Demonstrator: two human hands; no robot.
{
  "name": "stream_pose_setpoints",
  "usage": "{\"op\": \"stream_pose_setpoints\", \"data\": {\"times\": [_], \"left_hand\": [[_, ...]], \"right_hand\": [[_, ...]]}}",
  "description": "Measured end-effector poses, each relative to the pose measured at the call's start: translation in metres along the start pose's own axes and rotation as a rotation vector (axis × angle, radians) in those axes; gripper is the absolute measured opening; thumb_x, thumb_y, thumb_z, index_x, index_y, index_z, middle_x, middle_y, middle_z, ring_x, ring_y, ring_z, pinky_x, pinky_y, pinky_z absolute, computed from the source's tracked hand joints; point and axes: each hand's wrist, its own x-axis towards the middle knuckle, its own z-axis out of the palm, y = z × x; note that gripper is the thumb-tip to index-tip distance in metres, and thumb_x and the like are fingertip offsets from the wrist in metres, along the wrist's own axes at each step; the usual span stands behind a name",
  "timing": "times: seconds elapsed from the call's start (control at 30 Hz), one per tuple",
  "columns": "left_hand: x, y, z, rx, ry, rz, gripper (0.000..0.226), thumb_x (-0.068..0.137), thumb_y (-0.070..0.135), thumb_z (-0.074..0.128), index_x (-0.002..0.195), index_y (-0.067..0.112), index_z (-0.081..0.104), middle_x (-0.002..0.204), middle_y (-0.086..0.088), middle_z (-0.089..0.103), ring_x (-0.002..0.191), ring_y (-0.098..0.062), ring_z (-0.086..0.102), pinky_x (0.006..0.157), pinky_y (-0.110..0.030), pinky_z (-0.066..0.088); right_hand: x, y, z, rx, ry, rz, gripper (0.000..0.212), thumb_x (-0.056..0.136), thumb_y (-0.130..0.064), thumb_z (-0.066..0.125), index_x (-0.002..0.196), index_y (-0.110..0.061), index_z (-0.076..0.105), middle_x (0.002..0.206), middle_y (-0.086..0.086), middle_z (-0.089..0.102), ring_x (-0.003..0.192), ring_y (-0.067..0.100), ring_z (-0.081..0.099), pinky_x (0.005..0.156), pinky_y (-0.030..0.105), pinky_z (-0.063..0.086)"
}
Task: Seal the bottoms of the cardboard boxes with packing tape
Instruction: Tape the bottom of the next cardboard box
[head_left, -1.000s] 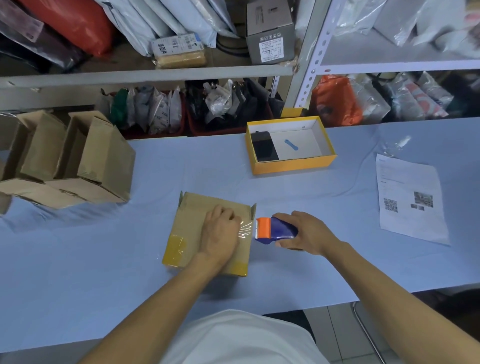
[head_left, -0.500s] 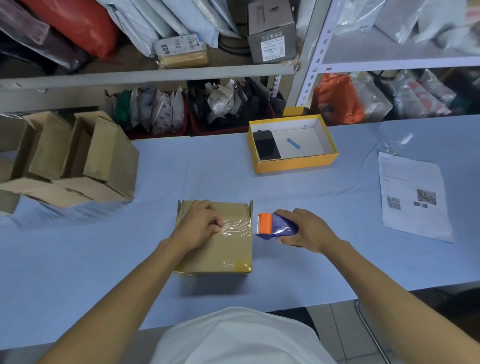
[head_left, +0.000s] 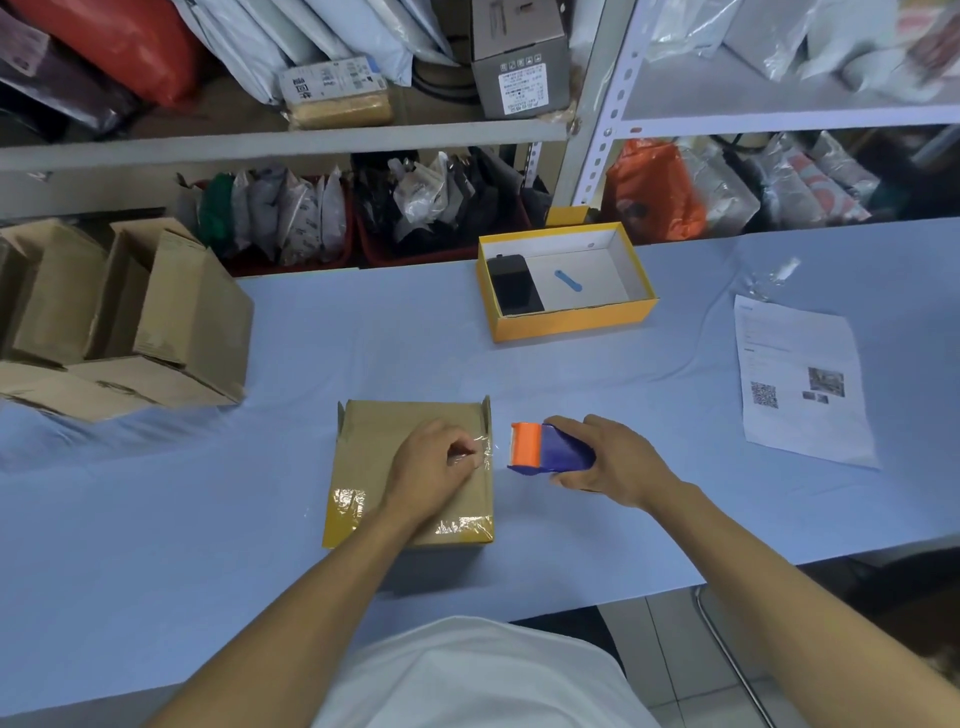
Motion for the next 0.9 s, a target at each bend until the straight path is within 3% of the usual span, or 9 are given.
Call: {"op": "stream_pose_setpoints", "data": {"times": [0.2, 0.3, 0.5, 0.63, 0.77, 0.83, 0.9], "left_hand": [[-0.001, -0.006, 0.005, 0.017, -0.015, -0.002, 0.008, 0.078, 0.024, 0.074, 0.081, 0.027, 0.067, 0.082, 0.015, 0.057, 0.084, -0.003, 0.053, 0.074, -0.024, 0.046], [-0.002, -0.005, 0.009, 0.107, -0.015, 0.031, 0.009, 0.077, 0.03, 0.071, 0.084, 0.03, 0.065, 0.084, 0.015, 0.054, 0.087, -0.005, 0.05, 0.071, -0.019, 0.039], [-0.002, -0.002, 0.012, 0.226, -0.012, 0.084, 0.032, 0.065, 0.054, 0.071, 0.085, 0.034, 0.055, 0.083, 0.019, 0.049, 0.084, -0.006, 0.045, 0.072, -0.021, 0.033], [-0.003, -0.008, 0.015, 0.34, -0.029, 0.169, 0.027, 0.079, 0.053, 0.052, 0.1, 0.038, 0.061, 0.089, 0.016, 0.046, 0.087, -0.01, 0.042, 0.08, -0.027, 0.038], [-0.003, -0.004, 0.017, 0.459, -0.075, 0.222, 0.024, 0.088, 0.043, 0.043, 0.102, 0.038, 0.063, 0.088, 0.009, 0.041, 0.085, -0.015, 0.039, 0.08, -0.034, 0.04], [0.0, -0.001, 0.016, 0.441, -0.122, 0.191, 0.023, 0.09, 0.041, 0.045, 0.105, 0.039, 0.062, 0.091, 0.01, 0.042, 0.09, -0.014, 0.039, 0.084, -0.033, 0.036], [-0.001, 0.002, 0.011, 0.278, -0.135, 0.123, 0.023, 0.093, 0.035, 0.048, 0.11, 0.036, 0.063, 0.099, 0.014, 0.051, 0.095, -0.011, 0.044, 0.086, -0.029, 0.035]], "right_hand": [[0.006, -0.001, -0.012, -0.105, -0.1, -0.039, 0.067, 0.079, -0.053, 0.071, 0.136, -0.042, 0.04, 0.105, -0.007, 0.058, 0.092, 0.013, 0.056, 0.074, 0.027, 0.05], [0.017, -0.014, -0.012, -0.221, -0.142, -0.045, 0.061, 0.078, -0.057, 0.069, 0.131, -0.04, 0.044, 0.105, -0.006, 0.058, 0.094, 0.017, 0.057, 0.07, 0.027, 0.045], [0.032, -0.051, 0.013, -0.341, -0.235, 0.035, 0.052, 0.07, -0.069, 0.066, 0.107, -0.033, 0.059, 0.097, -0.003, 0.063, 0.094, 0.024, 0.062, 0.064, 0.03, 0.038], [0.015, -0.037, 0.021, -0.107, -0.136, 0.168, 0.054, 0.073, -0.065, 0.067, 0.118, -0.038, 0.054, 0.1, -0.006, 0.061, 0.091, 0.018, 0.058, 0.068, 0.03, 0.045], [-0.01, -0.018, 0.007, 0.098, 0.006, 0.144, 0.063, 0.074, -0.051, 0.076, 0.13, -0.038, 0.05, 0.109, -0.008, 0.063, 0.098, 0.015, 0.06, 0.08, 0.032, 0.052], [-0.021, -0.017, -0.001, 0.316, 0.064, 0.133, 0.063, 0.074, -0.04, 0.082, 0.13, -0.037, 0.053, 0.112, -0.013, 0.063, 0.099, 0.011, 0.061, 0.084, 0.032, 0.053], [-0.032, -0.019, -0.008, 0.503, 0.094, 0.095, 0.061, 0.072, -0.035, 0.086, 0.124, -0.04, 0.055, 0.112, -0.02, 0.062, 0.101, 0.006, 0.06, 0.083, 0.027, 0.055]]}}
